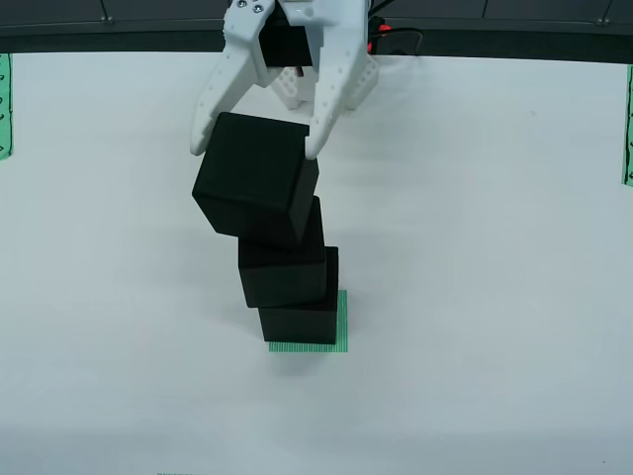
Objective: Stack 3 Blocks on the chosen place.
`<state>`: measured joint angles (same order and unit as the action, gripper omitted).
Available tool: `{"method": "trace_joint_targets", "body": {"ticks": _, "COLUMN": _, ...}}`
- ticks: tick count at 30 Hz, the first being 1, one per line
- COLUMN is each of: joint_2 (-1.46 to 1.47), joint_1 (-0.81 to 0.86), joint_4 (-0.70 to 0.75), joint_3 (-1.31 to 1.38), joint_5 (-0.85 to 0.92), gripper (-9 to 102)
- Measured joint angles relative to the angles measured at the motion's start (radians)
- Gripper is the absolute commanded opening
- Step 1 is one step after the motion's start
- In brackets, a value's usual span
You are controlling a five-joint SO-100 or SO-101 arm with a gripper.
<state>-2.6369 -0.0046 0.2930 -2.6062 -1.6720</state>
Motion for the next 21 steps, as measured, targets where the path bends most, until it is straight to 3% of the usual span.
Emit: {"method": "trace_joint_targets", "body": {"ticks": 21, "joint_2": 0.0, "joint_1": -0.002, "joint_4": -0.118, "joint_3": -0.089, "joint_5": 0.006, "gripper": 23}}
